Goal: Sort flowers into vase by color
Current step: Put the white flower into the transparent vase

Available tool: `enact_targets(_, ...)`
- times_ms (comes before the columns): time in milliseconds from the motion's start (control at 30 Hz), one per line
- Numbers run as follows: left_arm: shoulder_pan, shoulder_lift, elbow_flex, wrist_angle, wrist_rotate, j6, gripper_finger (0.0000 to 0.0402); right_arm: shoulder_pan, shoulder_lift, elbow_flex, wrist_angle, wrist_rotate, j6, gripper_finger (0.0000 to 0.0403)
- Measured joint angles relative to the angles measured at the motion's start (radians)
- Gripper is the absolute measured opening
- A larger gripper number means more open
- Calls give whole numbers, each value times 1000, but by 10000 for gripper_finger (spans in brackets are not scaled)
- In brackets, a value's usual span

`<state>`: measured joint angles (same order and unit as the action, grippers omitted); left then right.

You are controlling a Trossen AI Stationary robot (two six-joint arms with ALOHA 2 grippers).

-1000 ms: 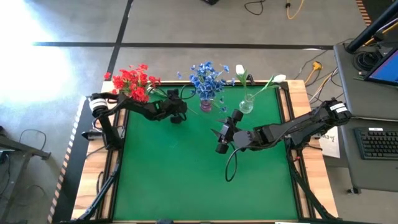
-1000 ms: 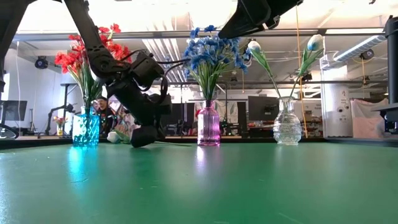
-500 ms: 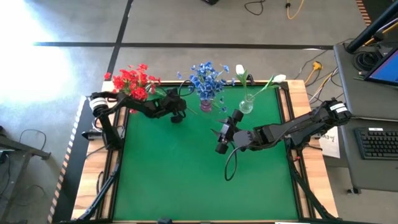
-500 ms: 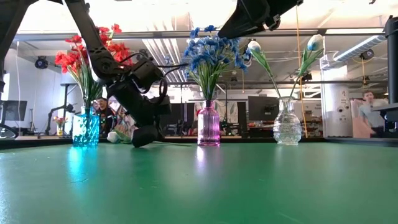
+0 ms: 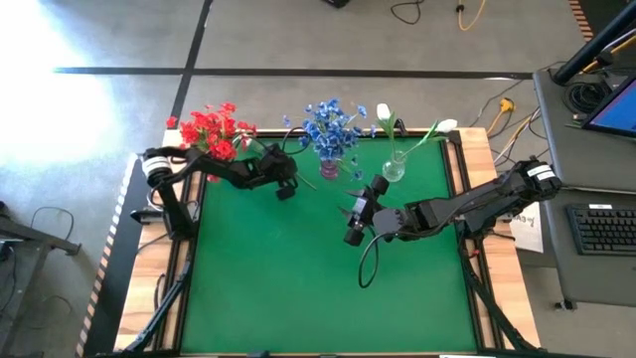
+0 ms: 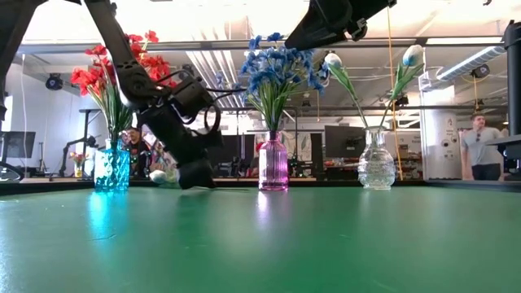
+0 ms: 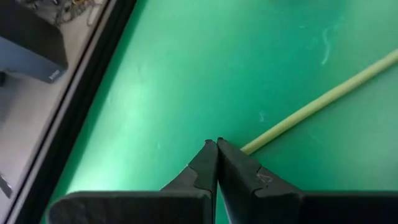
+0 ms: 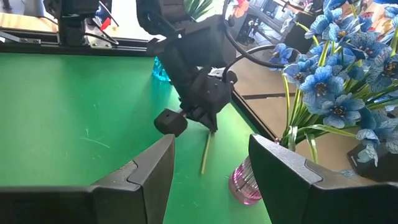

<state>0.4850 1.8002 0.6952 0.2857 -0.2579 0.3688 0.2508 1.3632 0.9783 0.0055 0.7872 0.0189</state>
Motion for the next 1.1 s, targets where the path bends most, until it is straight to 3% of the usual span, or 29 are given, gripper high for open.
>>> enact_targets(267,-19,-77,-4,-135,13,-47,0,0,0,0,1,0,-6,199)
enact_targets(633,-34,-80,-6,-130,10,-9,0,0,0,0,7,0,-19,199)
enact_targets(1100,-139,-82,-4,-163,-5,-177,0,0,0,0,8,0,-23,199)
